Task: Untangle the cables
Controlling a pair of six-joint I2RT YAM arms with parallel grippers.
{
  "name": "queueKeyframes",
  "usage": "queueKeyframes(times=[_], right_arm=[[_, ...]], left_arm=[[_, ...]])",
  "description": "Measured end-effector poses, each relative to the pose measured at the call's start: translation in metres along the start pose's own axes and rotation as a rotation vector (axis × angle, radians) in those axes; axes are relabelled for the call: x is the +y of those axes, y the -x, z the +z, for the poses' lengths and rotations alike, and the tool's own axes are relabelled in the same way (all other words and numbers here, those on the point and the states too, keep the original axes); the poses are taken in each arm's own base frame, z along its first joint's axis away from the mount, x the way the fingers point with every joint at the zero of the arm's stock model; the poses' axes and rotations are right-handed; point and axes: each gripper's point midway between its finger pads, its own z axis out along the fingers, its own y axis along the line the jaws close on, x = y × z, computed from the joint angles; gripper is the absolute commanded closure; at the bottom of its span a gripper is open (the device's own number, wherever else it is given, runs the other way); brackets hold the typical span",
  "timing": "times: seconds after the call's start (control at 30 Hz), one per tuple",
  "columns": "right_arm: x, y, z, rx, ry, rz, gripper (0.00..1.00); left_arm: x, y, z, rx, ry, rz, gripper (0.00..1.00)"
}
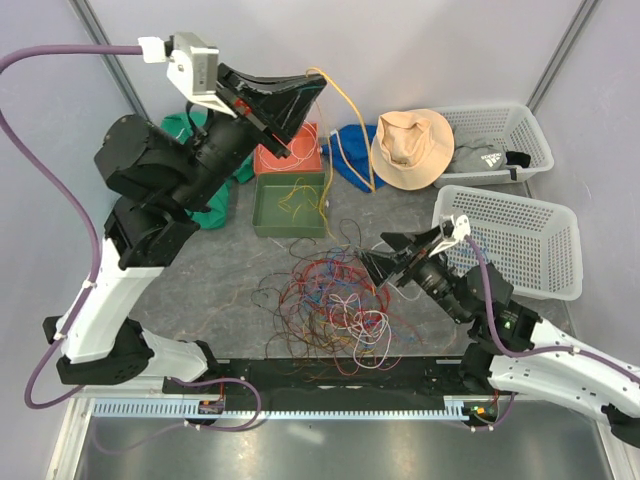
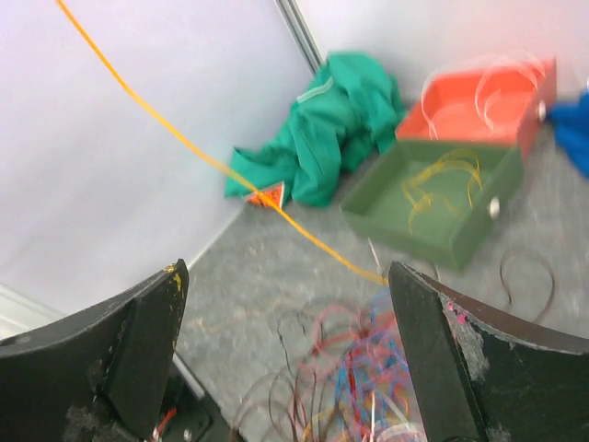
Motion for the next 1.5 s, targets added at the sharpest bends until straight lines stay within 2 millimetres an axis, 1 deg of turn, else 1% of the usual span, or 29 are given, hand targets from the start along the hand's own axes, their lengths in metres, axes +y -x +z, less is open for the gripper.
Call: queueKeyframes(times=[0.07,0.1,0.17,0.23,0.33,0.4,0.47,0.5,0.57,0.6,0.63,0.67,0.73,0.8,0.87,0.97,1.03,1.07,1.17,1.2,1.23,1.27,1.33,1.37,1.43,1.47,1.5], right_arm=[[0.010,0.016,0.008,-0.026,0.017,-0.026,0.02],[0.016,0.021,0.015,-0.029,0.023,-0.040,0.02],[0.023,0.021,0.031,-0.019,0.034,-0.069,0.02],[0.026,0.012,0.047,0.010,0.033,-0.099,0.02],[0.020,-0.016,0.069,0.081,0.012,-0.151,0.03],[0.011,-0.035,0.079,0.122,-0.019,-0.181,0.04],[0.003,-0.046,0.087,0.141,-0.051,-0.203,0.07],[0.000,-0.048,0.089,0.143,-0.062,-0.211,0.08],[-0.002,-0.049,0.093,0.134,-0.071,-0.218,0.24],[-0.001,-0.047,0.096,0.123,-0.069,-0.221,0.34],[0.002,-0.044,0.099,0.108,-0.066,-0.221,0.62],[0.005,-0.040,0.103,0.094,-0.061,-0.216,0.76],[0.010,-0.032,0.109,0.072,-0.056,-0.216,1.00],[0.017,-0.021,0.113,0.049,-0.050,-0.203,1.00],[0.022,-0.009,0.113,0.026,-0.048,-0.192,1.00],[0.028,0.007,0.108,0.006,-0.043,-0.184,1.00],[0.032,0.022,0.101,-0.012,-0.041,-0.177,1.00],[0.034,0.029,0.098,-0.021,-0.039,-0.174,1.00],[0.042,0.060,0.082,-0.065,-0.037,-0.159,1.00],[0.044,0.073,0.074,-0.086,-0.039,-0.152,1.00],[0.045,0.081,0.070,-0.101,-0.041,-0.147,1.00],[0.046,0.091,0.064,-0.118,-0.043,-0.141,1.00],[0.046,0.109,0.050,-0.153,-0.054,-0.129,1.00],[0.046,0.115,0.045,-0.163,-0.056,-0.125,1.00],[0.045,0.123,0.037,-0.173,-0.066,-0.116,1.00],[0.044,0.125,0.035,-0.175,-0.069,-0.112,1.00],[0.044,0.125,0.033,-0.170,-0.072,-0.108,1.00]], left_arm=[[0.001,-0.010,0.002,0.025,0.003,0.002,0.98],[0.001,-0.014,0.004,0.034,0.003,0.003,0.98],[0.001,-0.018,0.005,0.044,0.004,0.004,0.98],[0.001,-0.020,0.006,0.047,0.003,0.003,0.98],[0.001,-0.020,0.006,0.047,0.002,0.003,0.98],[0.001,-0.020,0.006,0.048,0.002,0.003,0.98],[0.001,-0.022,0.006,0.051,0.001,0.003,0.98],[0.001,-0.024,0.006,0.055,0.002,0.004,0.98],[0.002,-0.028,0.006,0.064,0.002,0.004,0.98],[0.002,-0.030,0.007,0.069,0.003,0.005,0.98],[0.002,-0.034,0.007,0.077,0.003,0.005,0.98],[0.002,-0.036,0.007,0.082,0.004,0.006,0.98],[0.003,-0.044,0.006,0.098,0.007,0.007,0.98],[0.005,-0.052,0.004,0.116,0.013,0.008,0.98],[0.010,-0.061,-0.004,0.134,0.034,0.011,0.98],[0.021,-0.082,-0.024,0.175,0.076,0.017,0.98],[0.029,-0.101,-0.041,0.210,0.113,0.020,0.98],[0.033,-0.106,-0.046,0.216,0.128,0.020,0.96],[0.046,-0.132,-0.066,0.249,0.191,0.011,0.87],[0.051,-0.142,-0.074,0.266,0.218,0.006,0.85],[0.056,-0.153,-0.081,0.281,0.243,0.001,0.81],[0.061,-0.163,-0.089,0.293,0.266,-0.008,0.65],[0.067,-0.184,-0.107,0.319,0.300,-0.024,0.50],[0.069,-0.194,-0.115,0.326,0.306,-0.035,0.36],[0.069,-0.214,-0.129,0.338,0.294,-0.054,0.22],[0.065,-0.221,-0.133,0.335,0.270,-0.067,0.12],[0.061,-0.229,-0.137,0.335,0.239,-0.080,0.09]])
